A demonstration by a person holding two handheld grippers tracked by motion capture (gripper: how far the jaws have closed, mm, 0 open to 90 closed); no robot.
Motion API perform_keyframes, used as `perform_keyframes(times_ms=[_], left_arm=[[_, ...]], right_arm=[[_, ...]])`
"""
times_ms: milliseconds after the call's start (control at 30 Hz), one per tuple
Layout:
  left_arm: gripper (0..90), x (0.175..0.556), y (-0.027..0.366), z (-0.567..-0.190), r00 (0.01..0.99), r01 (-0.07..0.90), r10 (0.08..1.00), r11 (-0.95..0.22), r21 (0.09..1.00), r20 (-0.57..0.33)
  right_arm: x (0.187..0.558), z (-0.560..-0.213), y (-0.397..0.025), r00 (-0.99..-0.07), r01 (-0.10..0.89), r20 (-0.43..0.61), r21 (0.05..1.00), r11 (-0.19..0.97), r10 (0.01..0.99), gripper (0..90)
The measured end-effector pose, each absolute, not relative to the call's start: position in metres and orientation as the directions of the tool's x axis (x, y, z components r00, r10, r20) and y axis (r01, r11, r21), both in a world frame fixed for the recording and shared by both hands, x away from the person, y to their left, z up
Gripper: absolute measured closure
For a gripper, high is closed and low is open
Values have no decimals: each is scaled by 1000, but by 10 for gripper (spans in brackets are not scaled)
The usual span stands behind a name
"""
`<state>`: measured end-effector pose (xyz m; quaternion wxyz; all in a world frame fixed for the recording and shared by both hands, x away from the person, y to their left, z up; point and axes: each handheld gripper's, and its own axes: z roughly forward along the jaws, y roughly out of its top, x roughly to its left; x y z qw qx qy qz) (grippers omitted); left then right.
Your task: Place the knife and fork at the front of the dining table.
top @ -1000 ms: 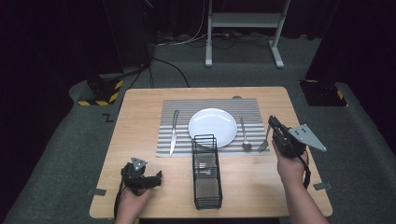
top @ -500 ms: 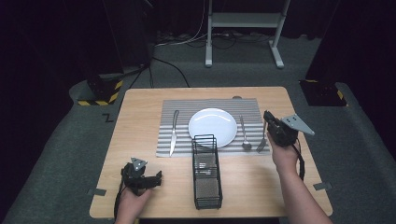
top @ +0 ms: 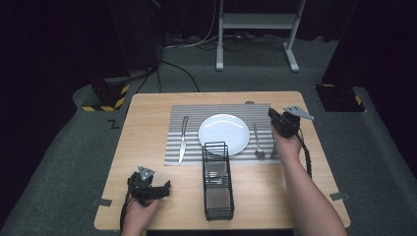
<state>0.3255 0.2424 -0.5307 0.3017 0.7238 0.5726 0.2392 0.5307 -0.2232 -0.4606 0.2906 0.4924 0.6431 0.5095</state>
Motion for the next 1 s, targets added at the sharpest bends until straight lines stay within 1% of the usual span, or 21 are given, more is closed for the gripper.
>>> perform_keyframes(times_ms=[133, 267, 467, 633, 800, 1000], left_arm=[[6, 326, 242, -531, 226, 686, 974, -160, 710, 1], [6, 326, 242, -531, 224, 686, 974, -160, 710, 3], [5, 326, 242, -531, 226, 687, 974, -160, 709, 0], [5, 326, 242, -531, 226, 686, 974, -160, 710, 1], [6, 326, 242, -531, 225, 686, 974, -160, 710, 2], [6, 326, 242, -531, 225, 686, 974, -160, 710, 2]], right_arm=[[544, -470, -221, -335, 366, 144, 930, -12, 931, 866], [555, -479, -216, -329, 407, 143, 913, 4, 933, 866], [566, -486, -213, -317, 423, 112, 905, 35, 942, 865], [571, -490, -215, -288, 463, 130, 886, 19, 949, 859], [573, -494, -219, -270, 525, 168, 851, -1, 948, 860], [572, -493, -222, -267, 516, 169, 856, -8, 949, 848]])
